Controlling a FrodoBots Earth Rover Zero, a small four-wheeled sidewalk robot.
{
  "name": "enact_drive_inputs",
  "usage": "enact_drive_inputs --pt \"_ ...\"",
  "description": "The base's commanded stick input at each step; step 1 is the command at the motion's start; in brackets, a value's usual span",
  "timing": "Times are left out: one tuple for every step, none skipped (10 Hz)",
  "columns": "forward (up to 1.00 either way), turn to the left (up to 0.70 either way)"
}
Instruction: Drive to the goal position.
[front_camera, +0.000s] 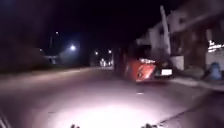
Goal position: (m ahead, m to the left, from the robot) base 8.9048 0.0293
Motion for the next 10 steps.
enact_drive_inputs --pt "0.85 0.0" --pt "0.85 0.0" --pt "0.85 0.0" --pt "0.85 0.0" --pt "0.85 0.0" --pt "0.85 0.0" --pt "0.85 0.0" --pt "0.85 0.0" --pt "0.85 0.0" --pt "0.85 0.0"
